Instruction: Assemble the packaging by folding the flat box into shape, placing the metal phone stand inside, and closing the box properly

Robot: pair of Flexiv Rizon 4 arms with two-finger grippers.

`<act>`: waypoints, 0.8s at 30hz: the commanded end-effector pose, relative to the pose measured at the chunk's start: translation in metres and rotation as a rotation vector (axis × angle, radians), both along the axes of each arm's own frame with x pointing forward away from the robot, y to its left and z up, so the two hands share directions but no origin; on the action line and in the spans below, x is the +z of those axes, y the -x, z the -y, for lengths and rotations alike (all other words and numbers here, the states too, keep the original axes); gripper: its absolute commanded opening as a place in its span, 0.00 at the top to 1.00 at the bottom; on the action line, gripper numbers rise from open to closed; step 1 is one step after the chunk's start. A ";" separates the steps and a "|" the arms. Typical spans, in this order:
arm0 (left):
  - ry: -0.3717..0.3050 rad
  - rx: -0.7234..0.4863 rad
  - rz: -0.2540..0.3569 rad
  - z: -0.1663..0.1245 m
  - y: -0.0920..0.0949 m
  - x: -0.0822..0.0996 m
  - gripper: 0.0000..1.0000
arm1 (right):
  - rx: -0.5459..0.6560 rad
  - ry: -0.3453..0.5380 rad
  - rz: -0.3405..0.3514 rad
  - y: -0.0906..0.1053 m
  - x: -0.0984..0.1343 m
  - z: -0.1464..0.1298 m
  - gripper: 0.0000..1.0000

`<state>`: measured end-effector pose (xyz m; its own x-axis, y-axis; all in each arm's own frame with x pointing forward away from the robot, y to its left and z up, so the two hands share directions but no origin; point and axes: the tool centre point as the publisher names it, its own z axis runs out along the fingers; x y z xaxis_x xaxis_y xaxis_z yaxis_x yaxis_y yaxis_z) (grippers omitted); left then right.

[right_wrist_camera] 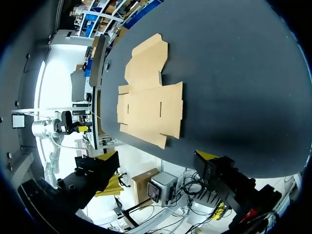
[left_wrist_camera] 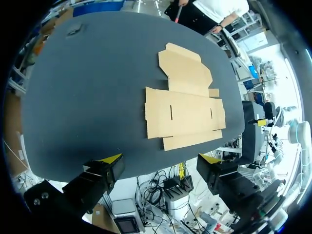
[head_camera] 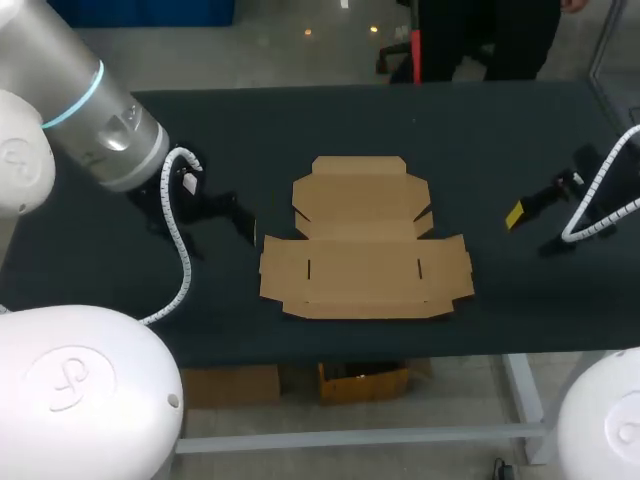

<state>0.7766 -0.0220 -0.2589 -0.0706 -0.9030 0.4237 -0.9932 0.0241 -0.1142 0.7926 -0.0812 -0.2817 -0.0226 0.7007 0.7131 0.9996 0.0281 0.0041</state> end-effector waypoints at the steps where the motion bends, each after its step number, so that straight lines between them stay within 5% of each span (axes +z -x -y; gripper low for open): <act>1: 0.002 -0.042 -0.013 -0.005 0.005 -0.003 0.00 | -0.007 -0.015 0.011 0.009 -0.001 0.008 0.00; 6: -0.074 -0.051 -0.049 -0.009 0.011 -0.007 0.00 | -0.036 -0.013 -0.026 0.014 -0.002 0.013 0.00; 24: -0.074 -0.051 -0.049 -0.009 0.011 -0.007 0.00 | -0.036 -0.013 -0.026 0.014 -0.002 0.013 0.00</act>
<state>0.7654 -0.0122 -0.2665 -0.0993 -0.9259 0.3645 -0.9947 0.0822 -0.0622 0.7789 -0.0930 -0.2845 0.0215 0.6938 0.7198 0.9997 -0.0096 -0.0205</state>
